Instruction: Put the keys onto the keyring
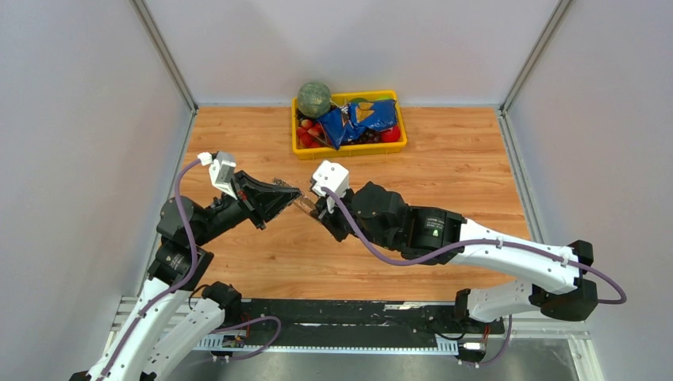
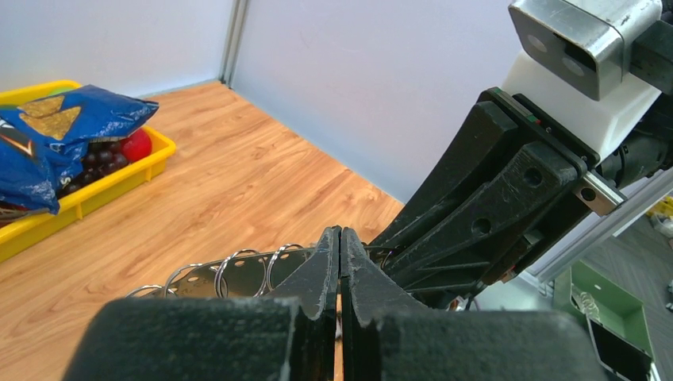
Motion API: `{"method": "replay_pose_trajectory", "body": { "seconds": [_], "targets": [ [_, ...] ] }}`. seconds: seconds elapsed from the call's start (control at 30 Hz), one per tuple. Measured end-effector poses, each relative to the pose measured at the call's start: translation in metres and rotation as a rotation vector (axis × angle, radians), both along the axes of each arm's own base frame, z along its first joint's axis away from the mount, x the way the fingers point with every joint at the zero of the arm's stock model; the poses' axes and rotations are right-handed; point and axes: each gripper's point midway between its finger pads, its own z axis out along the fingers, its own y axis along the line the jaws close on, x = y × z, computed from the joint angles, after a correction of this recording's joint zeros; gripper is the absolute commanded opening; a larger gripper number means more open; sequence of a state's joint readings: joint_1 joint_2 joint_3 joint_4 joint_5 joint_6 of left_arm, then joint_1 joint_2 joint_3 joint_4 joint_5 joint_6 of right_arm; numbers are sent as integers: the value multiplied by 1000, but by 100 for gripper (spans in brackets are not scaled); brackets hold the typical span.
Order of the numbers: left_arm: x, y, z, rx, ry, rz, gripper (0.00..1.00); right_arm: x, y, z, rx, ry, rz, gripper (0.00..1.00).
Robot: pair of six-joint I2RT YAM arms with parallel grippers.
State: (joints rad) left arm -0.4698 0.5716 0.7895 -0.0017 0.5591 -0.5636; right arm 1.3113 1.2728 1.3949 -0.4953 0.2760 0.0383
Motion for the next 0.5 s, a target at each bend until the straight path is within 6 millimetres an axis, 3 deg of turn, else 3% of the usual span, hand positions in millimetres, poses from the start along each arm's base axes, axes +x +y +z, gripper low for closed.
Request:
{"method": "replay_pose_trajectory", "body": {
  "seconds": [0.5],
  "targets": [
    [4, -5, 7, 39, 44, -23, 0, 3, -6, 6, -90, -132, -83, 0]
  ]
}}
